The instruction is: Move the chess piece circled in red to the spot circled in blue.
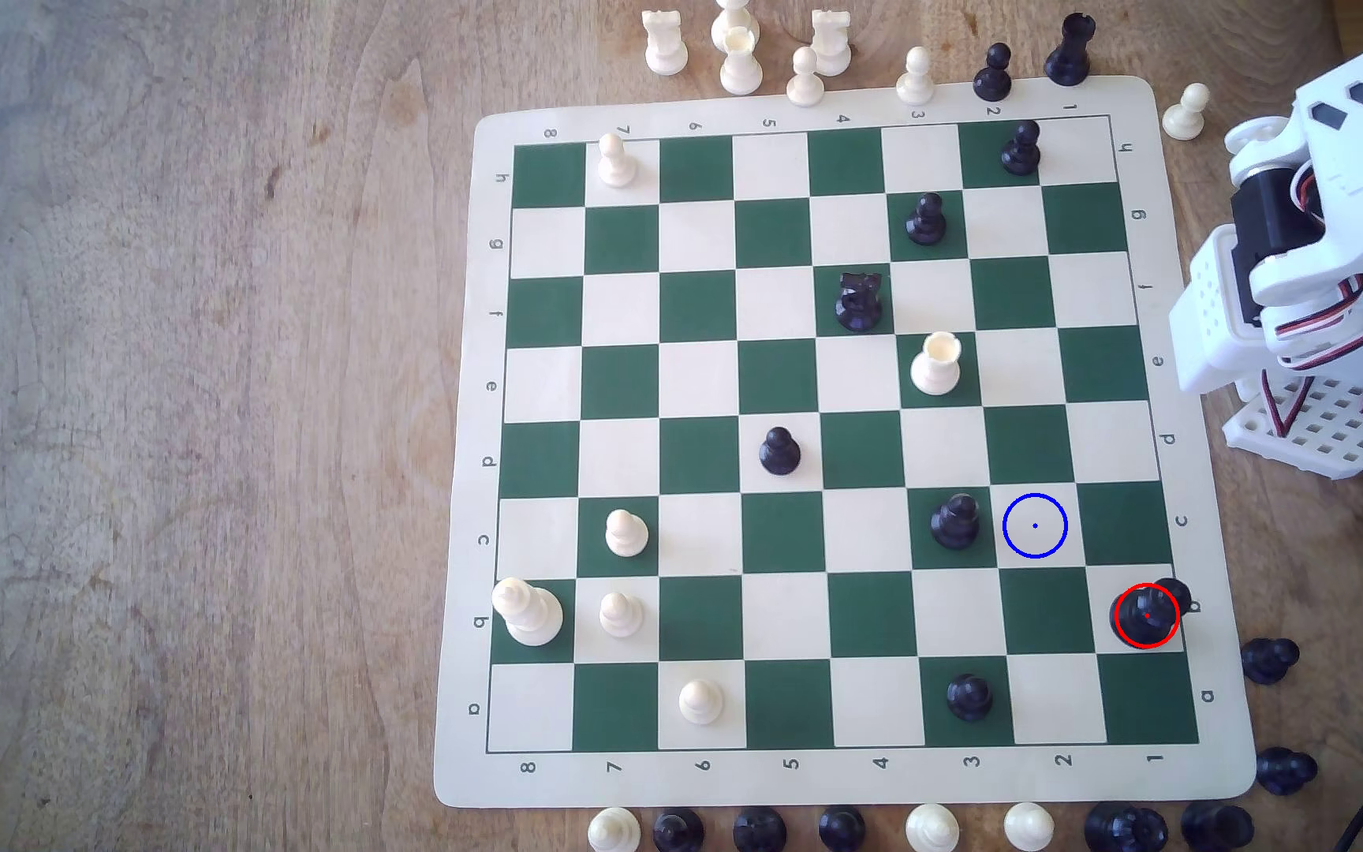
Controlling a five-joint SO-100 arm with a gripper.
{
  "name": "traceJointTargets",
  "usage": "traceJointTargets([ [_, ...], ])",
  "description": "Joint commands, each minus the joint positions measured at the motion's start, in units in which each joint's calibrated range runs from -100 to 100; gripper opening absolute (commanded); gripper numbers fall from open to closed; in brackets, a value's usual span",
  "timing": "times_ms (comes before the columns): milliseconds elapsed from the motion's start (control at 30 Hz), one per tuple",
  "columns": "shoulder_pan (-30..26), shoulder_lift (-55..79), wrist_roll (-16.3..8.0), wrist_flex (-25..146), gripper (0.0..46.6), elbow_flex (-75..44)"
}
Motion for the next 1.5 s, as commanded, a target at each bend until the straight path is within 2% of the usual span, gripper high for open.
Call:
traceJointTargets([
  [0,-1.74,0.14,0.15,-0.95,0.2,0.99],
  [167,-4.4,0.14,0.15,7.08,0.2,0.99],
  [333,-4.32,0.22,0.15,25.83,0.2,-0.73],
  [500,-5.34,0.22,-0.1,60.89,0.2,-13.15],
  [700,-2.36,0.22,-0.24,74.48,0.2,-16.69],
  [767,-1.11,0.22,-0.24,84.88,0.2,-20.04],
  [800,0.61,0.14,-0.24,96.68,0.2,-23.3],
  [1033,4.6,3.96,-0.34,120.26,0.2,-31.28],
  [1233,-0.96,20.68,-0.44,146.72,0.2,-47.42],
  [1467,-7.92,25.01,0.24,154.33,3.4,-55.67],
])
